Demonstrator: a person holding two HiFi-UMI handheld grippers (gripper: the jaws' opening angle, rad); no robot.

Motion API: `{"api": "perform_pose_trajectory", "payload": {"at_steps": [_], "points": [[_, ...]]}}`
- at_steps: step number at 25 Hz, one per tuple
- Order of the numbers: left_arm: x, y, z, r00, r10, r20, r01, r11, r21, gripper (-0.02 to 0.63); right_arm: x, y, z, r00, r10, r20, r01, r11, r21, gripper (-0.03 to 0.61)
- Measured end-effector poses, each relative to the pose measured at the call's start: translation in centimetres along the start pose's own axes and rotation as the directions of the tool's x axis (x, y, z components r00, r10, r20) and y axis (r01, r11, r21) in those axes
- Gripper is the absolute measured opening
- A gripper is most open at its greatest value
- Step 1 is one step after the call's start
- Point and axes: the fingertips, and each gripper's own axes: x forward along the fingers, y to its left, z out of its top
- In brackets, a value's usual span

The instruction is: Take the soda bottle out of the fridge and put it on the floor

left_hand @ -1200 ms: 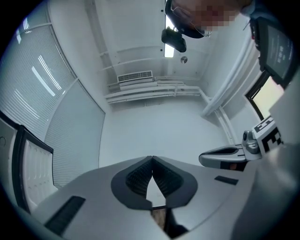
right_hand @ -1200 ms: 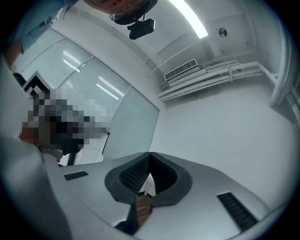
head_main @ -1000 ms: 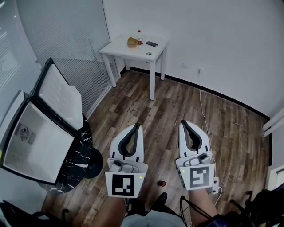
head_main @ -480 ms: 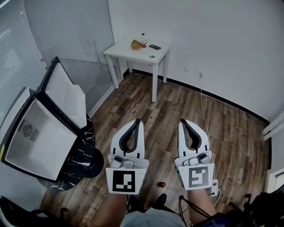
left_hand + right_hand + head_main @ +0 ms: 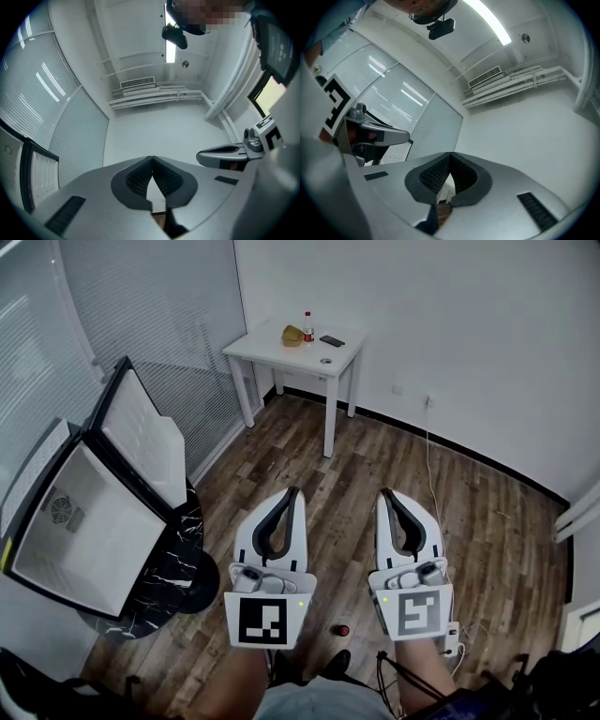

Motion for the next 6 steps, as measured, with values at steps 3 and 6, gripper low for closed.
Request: {"api": "perform_pose_trajectory", "payload": {"at_steps": [3,6], "points": [[-0.1,0.08,-0.09,1.0,0.004,0.0,-0.004,1.0,-0.002,0.012,0.03,0.09,0.16,1.0,-0.001,0.015,0.001,1.0,-0.004,0.011],[-0.07,0.06,-0.29,1.0,0.008,-0.003,-0.008,1.0,-0.008,0.012,0.06,0.05,-0.09,1.0,0.0,0.011,0.0,1.0,-0.003,0.011]]}}
